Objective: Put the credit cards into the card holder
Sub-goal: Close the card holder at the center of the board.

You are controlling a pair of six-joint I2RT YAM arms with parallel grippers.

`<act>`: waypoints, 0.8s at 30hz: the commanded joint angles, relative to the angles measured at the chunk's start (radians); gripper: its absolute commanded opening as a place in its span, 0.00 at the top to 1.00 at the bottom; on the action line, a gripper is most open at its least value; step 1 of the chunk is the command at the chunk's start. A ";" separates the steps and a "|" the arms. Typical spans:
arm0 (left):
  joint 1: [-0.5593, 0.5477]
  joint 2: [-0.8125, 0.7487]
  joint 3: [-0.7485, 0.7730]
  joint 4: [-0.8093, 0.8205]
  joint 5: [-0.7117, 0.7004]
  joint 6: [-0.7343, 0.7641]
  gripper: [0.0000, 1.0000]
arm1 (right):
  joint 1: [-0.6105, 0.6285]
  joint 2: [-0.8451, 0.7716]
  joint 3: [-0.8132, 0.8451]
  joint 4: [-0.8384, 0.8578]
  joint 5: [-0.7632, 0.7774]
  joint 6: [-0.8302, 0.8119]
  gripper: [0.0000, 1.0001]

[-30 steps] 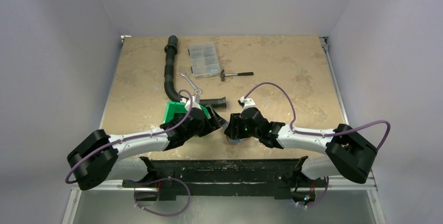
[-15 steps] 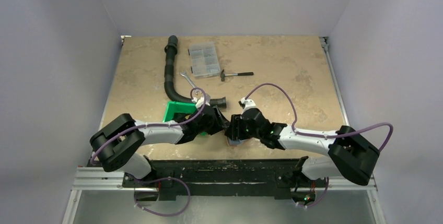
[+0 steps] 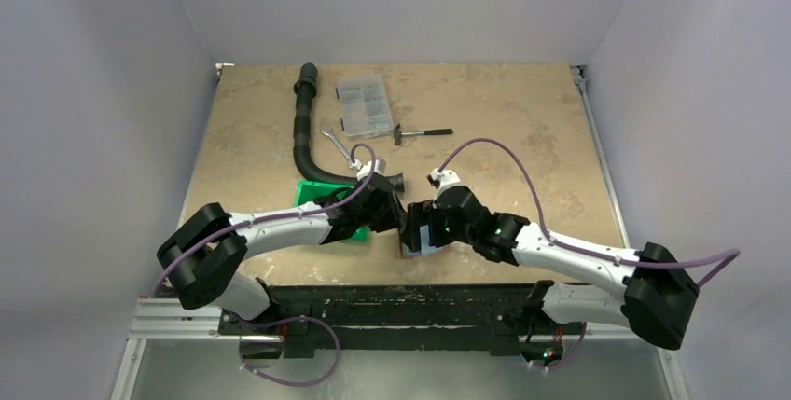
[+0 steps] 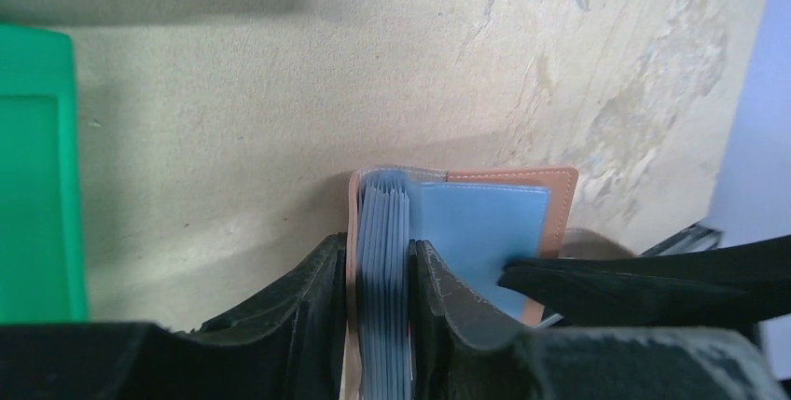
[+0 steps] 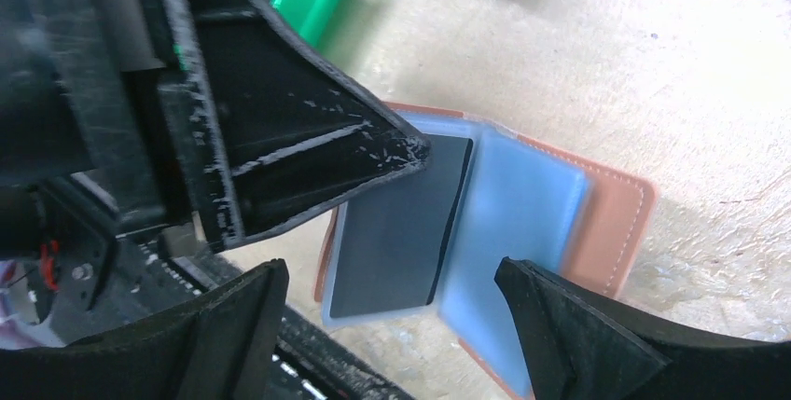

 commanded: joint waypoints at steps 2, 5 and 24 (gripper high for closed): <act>0.007 -0.022 0.175 -0.286 -0.004 0.226 0.99 | -0.007 -0.077 0.101 -0.164 0.011 -0.031 0.03; 0.004 0.025 0.250 -0.424 -0.020 0.322 1.00 | -0.025 -0.114 0.101 -0.183 0.063 -0.040 0.03; -0.275 0.457 0.754 -0.988 -0.559 0.330 0.97 | -0.333 0.006 -0.163 0.153 -0.466 0.103 0.28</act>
